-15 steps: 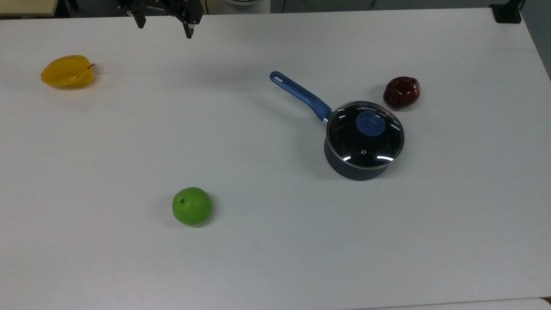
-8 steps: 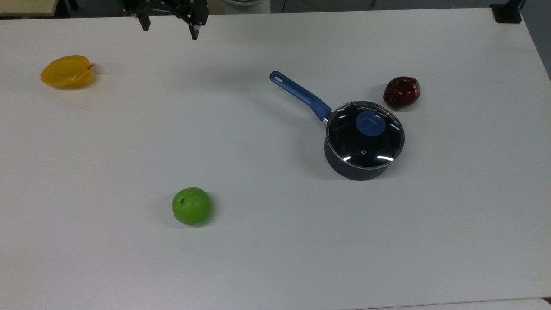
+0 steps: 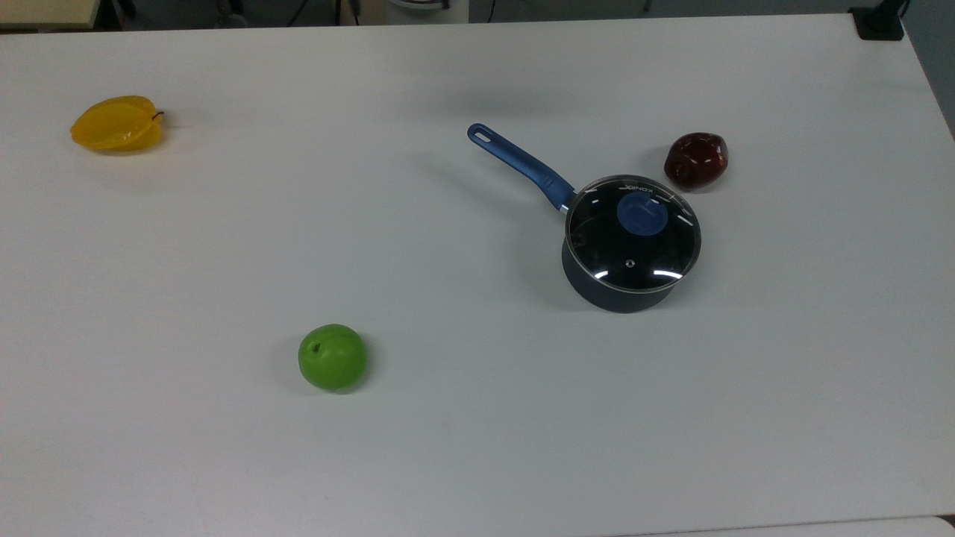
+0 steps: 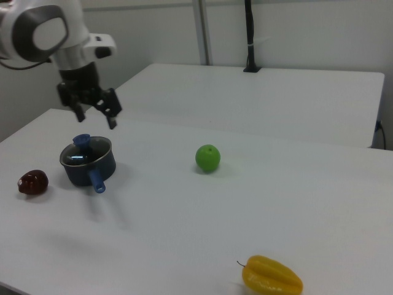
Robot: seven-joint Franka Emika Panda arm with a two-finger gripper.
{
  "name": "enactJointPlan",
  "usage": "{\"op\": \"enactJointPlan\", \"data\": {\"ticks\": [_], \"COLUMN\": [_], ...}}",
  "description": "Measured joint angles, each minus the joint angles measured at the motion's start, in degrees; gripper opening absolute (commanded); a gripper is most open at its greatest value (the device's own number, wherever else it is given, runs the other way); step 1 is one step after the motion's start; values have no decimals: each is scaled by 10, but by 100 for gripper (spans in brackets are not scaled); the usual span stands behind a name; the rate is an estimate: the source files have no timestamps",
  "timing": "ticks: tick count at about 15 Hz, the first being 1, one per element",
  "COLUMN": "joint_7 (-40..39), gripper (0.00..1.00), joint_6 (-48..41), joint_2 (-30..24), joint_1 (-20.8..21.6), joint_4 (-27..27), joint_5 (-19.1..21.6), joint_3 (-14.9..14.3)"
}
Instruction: Open lid
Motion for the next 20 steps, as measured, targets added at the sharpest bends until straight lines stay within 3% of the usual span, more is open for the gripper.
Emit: {"op": "enactJointPlan", "data": {"ticks": [5, 8, 16, 20], "joint_7": [-47, -47, -47, -47], "gripper": [100, 100, 100, 97], "joint_6": [65, 139, 317, 384], "joint_2": [-88, -112, -102, -71], "joint_1": [52, 73, 120, 145], "joint_4": [-101, -157, -231, -237], "joint_5": [9, 18, 31, 31], "joint_3": [1, 1, 16, 17]}}
